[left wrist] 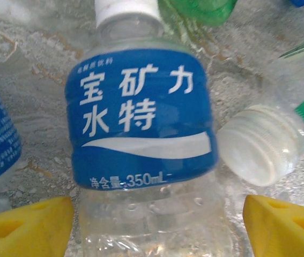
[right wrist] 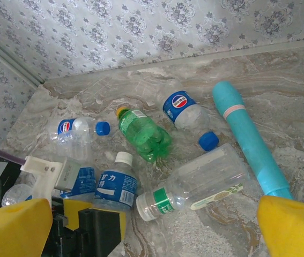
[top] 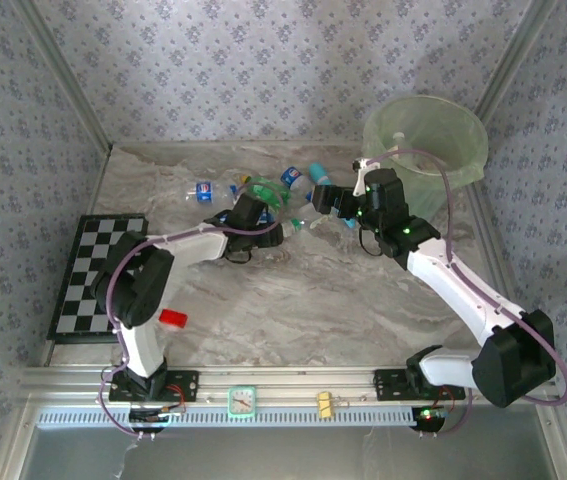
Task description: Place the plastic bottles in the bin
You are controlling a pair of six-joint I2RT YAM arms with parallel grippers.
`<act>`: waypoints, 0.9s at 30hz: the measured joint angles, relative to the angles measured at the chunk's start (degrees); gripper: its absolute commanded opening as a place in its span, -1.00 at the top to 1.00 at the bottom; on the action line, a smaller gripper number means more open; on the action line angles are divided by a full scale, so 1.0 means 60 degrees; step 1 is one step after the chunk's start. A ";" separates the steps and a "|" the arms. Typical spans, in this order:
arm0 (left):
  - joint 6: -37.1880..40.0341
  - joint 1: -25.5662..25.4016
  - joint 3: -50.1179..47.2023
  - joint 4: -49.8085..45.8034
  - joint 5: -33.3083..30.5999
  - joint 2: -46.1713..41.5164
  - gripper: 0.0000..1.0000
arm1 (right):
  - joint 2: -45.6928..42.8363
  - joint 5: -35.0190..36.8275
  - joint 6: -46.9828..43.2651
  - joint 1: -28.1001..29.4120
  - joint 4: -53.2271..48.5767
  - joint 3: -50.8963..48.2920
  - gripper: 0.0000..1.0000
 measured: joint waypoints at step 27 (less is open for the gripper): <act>0.0069 -0.0106 -0.1508 0.1140 0.0186 -0.0947 -0.13 | 0.0106 -0.0062 0.0022 0.0000 0.0138 0.0000 -1.00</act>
